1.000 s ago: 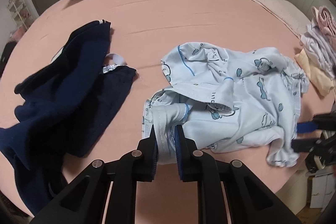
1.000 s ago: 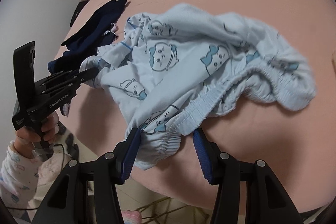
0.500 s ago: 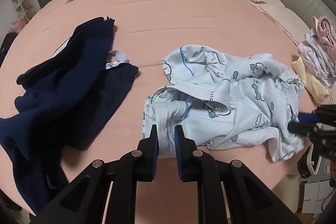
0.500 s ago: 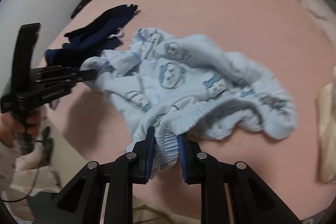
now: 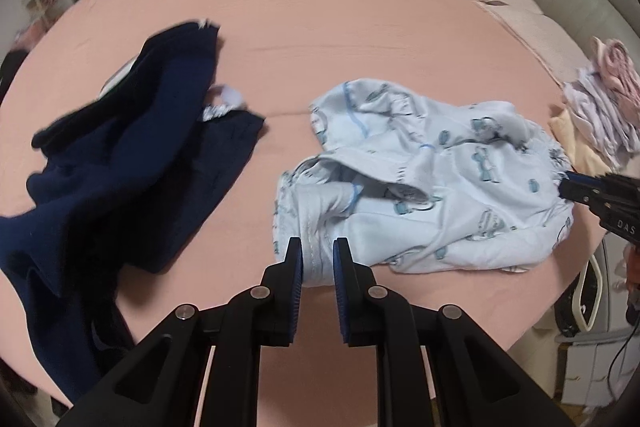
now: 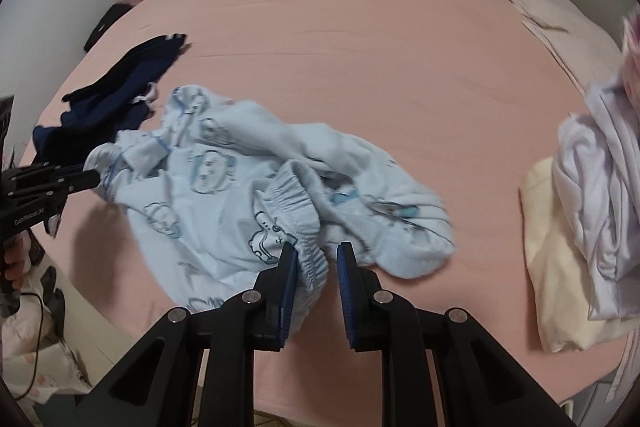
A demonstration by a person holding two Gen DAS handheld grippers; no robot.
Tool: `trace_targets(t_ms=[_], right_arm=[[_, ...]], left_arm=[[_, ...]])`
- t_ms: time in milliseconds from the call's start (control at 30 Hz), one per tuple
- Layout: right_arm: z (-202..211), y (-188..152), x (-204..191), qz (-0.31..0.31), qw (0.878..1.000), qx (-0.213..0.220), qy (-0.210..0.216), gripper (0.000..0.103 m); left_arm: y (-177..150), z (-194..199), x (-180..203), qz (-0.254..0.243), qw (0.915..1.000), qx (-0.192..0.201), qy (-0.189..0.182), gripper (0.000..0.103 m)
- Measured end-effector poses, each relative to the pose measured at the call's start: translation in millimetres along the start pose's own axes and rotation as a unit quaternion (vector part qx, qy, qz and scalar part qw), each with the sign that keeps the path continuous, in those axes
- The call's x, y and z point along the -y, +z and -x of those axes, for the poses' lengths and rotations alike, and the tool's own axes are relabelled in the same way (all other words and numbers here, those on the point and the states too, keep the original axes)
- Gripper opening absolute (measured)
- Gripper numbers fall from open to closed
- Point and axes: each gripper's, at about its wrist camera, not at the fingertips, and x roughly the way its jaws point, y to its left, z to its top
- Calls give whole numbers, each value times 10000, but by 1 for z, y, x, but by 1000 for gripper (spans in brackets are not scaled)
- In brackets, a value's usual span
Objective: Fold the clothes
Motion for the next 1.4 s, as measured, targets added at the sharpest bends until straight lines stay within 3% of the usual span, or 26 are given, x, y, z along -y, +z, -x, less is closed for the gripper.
trace_targets(t_ms=[67, 133, 200, 233, 500, 700, 767, 833, 867, 900, 1000, 1233, 1400], right_arm=[[-1, -1, 6, -62, 10000, -4, -24, 18], [-1, -1, 11, -118, 9999, -11, -46, 18], [-2, -2, 12, -107, 9999, -36, -42, 18], [-2, -3, 11, -87, 9999, -27, -62, 18], [-7, -4, 17, -180, 9998, -63, -107, 18], [-4, -7, 22, -318, 9993, -64, 196, 18], [0, -10, 26, -491, 9971, 16, 583, 20], [6, -13, 32, -684, 9925, 181, 995, 30], [9, -14, 35, -762, 9898, 271, 1176, 50], [13, -16, 37, -809, 9872, 365, 1323, 62], [20, -20, 33, -668, 9846, 559, 1517, 63], [5, -29, 3, 420, 9932, 331, 1033, 63], [-5, -39, -15, 1123, 9911, 315, 640, 63]], left_arm=[[1, -3, -5, 170, 9998, -123, -50, 18], [2, -6, -10, 299, 9992, -217, -138, 31], [2, -8, -15, 414, 9988, -238, -142, 52], [2, -8, -16, 445, 9987, -192, -147, 52], [1, -22, -13, 383, 9980, -170, -484, 52], [-5, -29, 13, -270, 9994, 168, -149, 51], [-7, -28, 21, -496, 9985, 240, -20, 41], [-8, -26, 26, -638, 9974, 324, 86, 31], [-8, -24, 27, -683, 9970, 351, 117, 28], [-8, -23, 28, -699, 9968, 357, 114, 26], [-8, -18, 29, -694, 9968, 383, 123, 25], [-9, 4, 27, -454, 9973, 547, -167, 22], [6, 18, 31, -197, 9968, 601, -491, 21]])
